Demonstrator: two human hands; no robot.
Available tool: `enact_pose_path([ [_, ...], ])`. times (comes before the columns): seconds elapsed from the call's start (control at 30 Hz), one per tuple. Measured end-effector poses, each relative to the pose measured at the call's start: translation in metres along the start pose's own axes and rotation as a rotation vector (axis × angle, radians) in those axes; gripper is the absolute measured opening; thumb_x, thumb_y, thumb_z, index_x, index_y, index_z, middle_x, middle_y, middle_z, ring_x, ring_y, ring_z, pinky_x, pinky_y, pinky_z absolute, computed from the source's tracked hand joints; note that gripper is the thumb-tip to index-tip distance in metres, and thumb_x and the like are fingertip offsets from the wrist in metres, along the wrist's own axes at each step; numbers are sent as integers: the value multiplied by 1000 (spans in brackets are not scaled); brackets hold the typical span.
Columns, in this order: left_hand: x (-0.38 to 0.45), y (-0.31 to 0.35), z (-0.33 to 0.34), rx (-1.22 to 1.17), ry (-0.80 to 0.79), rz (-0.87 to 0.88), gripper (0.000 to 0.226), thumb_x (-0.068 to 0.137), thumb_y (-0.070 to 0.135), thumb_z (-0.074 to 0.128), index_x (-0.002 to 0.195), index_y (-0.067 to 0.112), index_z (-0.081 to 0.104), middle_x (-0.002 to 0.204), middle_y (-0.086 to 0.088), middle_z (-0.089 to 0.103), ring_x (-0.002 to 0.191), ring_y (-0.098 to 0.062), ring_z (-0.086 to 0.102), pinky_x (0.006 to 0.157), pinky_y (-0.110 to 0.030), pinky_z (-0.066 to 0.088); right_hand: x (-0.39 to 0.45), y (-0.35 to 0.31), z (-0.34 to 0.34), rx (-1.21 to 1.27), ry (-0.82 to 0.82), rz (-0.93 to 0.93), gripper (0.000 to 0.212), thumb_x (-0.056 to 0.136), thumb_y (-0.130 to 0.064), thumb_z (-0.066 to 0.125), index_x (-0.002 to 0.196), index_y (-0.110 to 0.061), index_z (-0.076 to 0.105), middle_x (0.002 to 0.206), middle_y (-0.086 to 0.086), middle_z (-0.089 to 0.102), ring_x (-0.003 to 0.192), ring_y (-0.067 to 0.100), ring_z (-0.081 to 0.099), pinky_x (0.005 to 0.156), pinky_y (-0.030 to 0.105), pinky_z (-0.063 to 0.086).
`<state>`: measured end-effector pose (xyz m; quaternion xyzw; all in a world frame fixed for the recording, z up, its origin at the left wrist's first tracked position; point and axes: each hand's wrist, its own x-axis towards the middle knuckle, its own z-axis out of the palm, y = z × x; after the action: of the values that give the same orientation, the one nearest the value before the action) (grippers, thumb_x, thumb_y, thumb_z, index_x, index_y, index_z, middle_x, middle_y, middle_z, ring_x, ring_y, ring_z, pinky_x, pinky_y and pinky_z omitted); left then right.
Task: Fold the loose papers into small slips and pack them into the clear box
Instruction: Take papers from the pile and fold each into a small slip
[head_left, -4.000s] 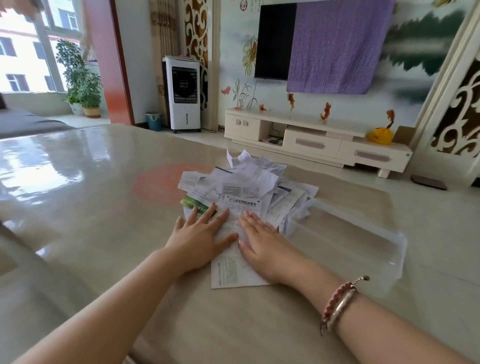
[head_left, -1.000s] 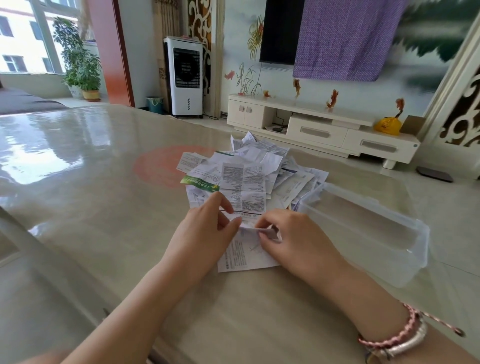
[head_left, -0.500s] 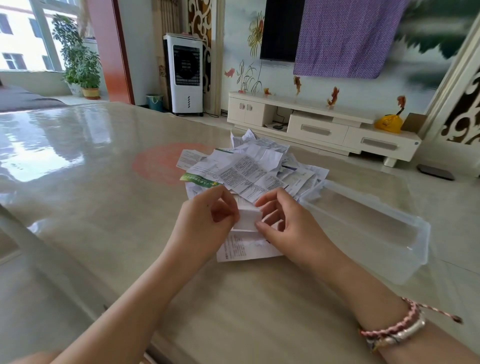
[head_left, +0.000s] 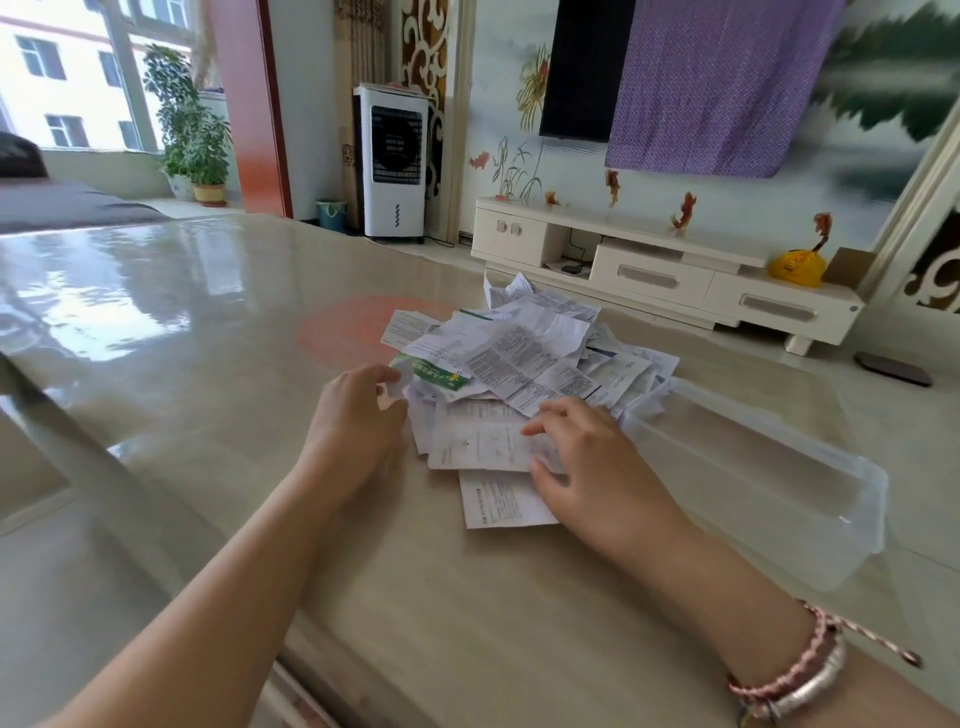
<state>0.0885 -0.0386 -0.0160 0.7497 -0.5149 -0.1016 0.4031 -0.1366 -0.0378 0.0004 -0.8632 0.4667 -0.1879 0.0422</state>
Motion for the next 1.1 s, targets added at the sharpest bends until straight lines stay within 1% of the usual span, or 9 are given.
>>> enact_pose_path([
  [0.13, 7, -6, 0, 163, -70, -89, 33, 92, 18, 48, 123, 11, 60, 128, -14, 59, 125, -34, 42, 96, -35, 37, 13, -11, 0, -25, -76, 70, 46, 100, -45, 38, 141, -27, 44, 162, 3, 6, 148, 16, -1, 119, 35, 6],
  [0.2, 9, -5, 1, 237, -115, -84, 32, 93, 21, 43, 118, 8, 59, 144, -19, 42, 134, -36, 32, 106, -38, 28, 17, -12, 2, -54, -135, 107, 49, 100, -50, 31, 144, -30, 39, 162, 8, -1, 149, 19, -9, 119, 37, -1],
  [0.3, 8, -2, 0, 309, -165, -129, 36, 97, 30, 42, 123, 8, 54, 159, -20, -7, 146, -39, -3, 118, -48, 12, 16, -13, 7, -106, -242, 138, 55, 100, -54, 23, 150, -31, 26, 162, 11, 5, 149, 21, -5, 119, 38, -3],
  [0.4, 4, 0, -2, 262, -133, -137, 44, 98, 36, 44, 132, 9, 47, 158, -14, -20, 145, -35, -17, 118, -50, 9, 11, -13, 7, -182, -253, 94, 58, 101, -53, 22, 153, -29, 18, 161, 6, 13, 149, 18, 5, 121, 38, 1],
  [0.53, -4, 3, -1, 164, -6, -44, 50, 97, 36, 48, 143, 18, 39, 161, -8, -12, 146, -27, -13, 119, -46, 8, 6, -12, 5, -166, -82, -33, 50, 101, -40, 35, 148, -22, 33, 149, -3, 38, 142, 16, 24, 119, 33, 10],
  [0.7, -34, 15, -3, -12, 71, 210, 45, 92, 22, 58, 135, 26, 45, 157, 3, 19, 143, -22, 13, 112, -30, 16, 3, -8, 6, -78, 121, -219, 45, 81, 1, 63, 123, -14, 60, 113, 0, 59, 105, 22, 57, 100, 36, 44],
  [0.87, -59, 22, 4, -47, -99, 542, 57, 79, 13, 70, 130, 32, 53, 133, 12, 48, 118, -16, 46, 101, -34, 40, 0, -8, 7, -83, 78, -299, 50, 79, 6, 57, 122, -19, 58, 117, -2, 55, 99, 23, 58, 100, 39, 43],
  [0.97, -61, 19, 10, -16, -155, 526, 44, 79, 16, 70, 120, 30, 60, 118, 13, 58, 106, -10, 53, 90, -23, 42, -5, -9, 5, 92, 33, -267, 41, 86, -2, 53, 117, -27, 42, 116, -5, 56, 100, 19, 57, 87, 31, 43],
  [1.1, -58, 16, 12, -68, -145, 443, 24, 76, 12, 71, 95, 27, 70, 95, 12, 67, 89, -8, 60, 78, -17, 45, -7, -6, 3, 258, 25, -168, 44, 85, -14, 65, 98, -36, 28, 104, -10, 57, 100, 4, 58, 78, 31, 51],
])
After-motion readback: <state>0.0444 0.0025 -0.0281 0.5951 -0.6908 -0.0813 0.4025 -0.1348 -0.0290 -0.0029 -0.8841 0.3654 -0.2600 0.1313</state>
